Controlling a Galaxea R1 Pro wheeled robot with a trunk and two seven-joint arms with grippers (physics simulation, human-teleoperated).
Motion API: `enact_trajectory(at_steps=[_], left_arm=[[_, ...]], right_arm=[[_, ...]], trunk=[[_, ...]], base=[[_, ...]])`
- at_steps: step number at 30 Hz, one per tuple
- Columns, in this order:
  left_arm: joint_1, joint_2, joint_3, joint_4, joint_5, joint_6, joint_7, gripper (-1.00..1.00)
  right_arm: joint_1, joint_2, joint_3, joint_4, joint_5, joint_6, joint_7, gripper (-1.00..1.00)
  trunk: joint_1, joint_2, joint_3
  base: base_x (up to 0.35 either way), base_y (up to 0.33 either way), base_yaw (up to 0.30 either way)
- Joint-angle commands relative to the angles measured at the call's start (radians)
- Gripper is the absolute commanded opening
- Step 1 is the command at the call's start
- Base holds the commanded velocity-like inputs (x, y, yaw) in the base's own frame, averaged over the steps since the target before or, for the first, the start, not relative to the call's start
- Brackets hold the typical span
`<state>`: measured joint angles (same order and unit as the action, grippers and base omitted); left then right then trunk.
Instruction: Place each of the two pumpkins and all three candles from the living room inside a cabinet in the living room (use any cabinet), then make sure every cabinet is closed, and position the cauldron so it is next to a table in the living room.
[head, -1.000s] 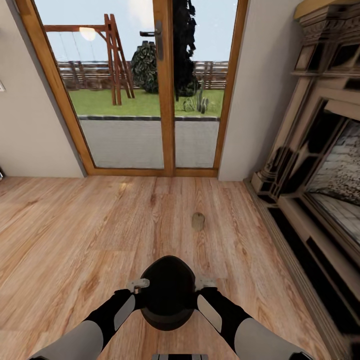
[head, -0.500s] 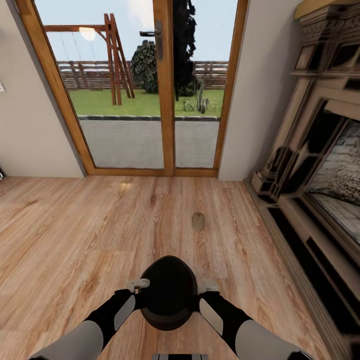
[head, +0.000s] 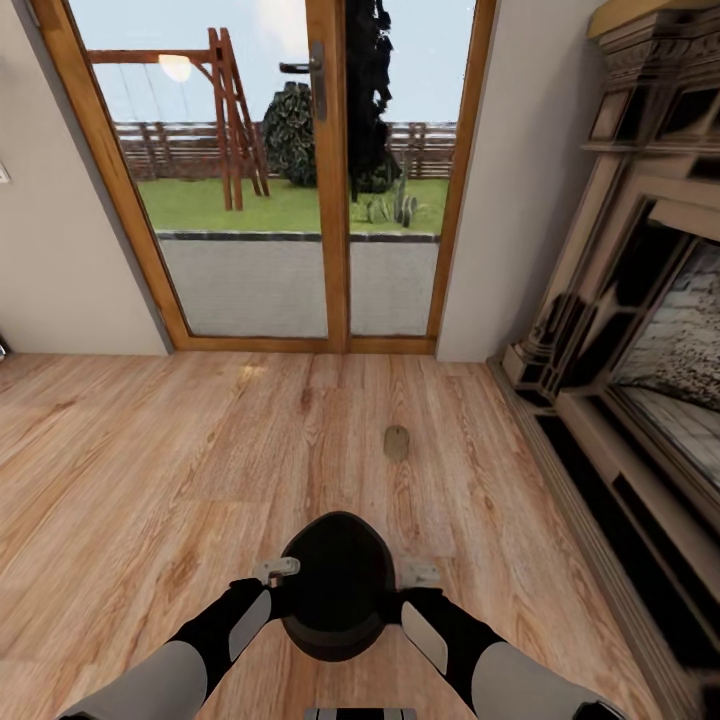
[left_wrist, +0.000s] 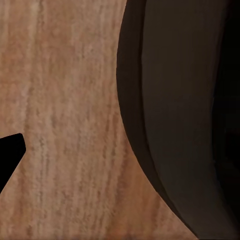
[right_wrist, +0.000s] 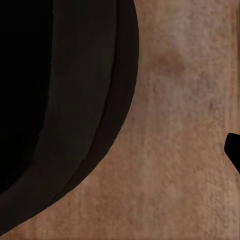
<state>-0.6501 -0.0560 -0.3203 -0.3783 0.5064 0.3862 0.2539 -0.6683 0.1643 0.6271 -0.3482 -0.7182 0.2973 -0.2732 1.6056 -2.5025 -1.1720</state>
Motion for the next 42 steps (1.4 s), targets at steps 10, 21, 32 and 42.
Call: enact_trajectory(at_steps=[10, 21, 32, 42], left_arm=[[0.000, 0.001, -0.008, -0.003, 0.011, 0.003, 0.009, 1.00], [0.000, 0.001, -0.008, -0.004, 0.011, 0.003, 0.009, 1.00], [0.000, 0.001, -0.008, -0.004, 0.011, 0.003, 0.009, 1.00], [0.000, 0.001, -0.009, -0.004, 0.011, 0.002, 0.009, 1.00]], right_arm=[[0.000, 0.003, 0.011, 0.036, -0.008, -0.024, -0.009, 1.00], [0.000, 0.004, 0.011, 0.038, -0.007, -0.024, -0.009, 1.00], [0.000, 0.006, 0.011, 0.038, -0.007, -0.030, -0.009, 1.00], [0.000, 0.007, 0.011, 0.038, -0.007, -0.032, -0.010, 1.00]], trunk=[[0.000, 0.000, -0.001], [0.000, 0.000, -0.001], [0.002, -0.001, -0.016], [0.002, -0.001, -0.016]], base=[[0.000, 0.000, 0.000], [0.000, 0.000, 0.000], [0.000, 0.000, 0.000], [0.000, 0.000, 0.000]])
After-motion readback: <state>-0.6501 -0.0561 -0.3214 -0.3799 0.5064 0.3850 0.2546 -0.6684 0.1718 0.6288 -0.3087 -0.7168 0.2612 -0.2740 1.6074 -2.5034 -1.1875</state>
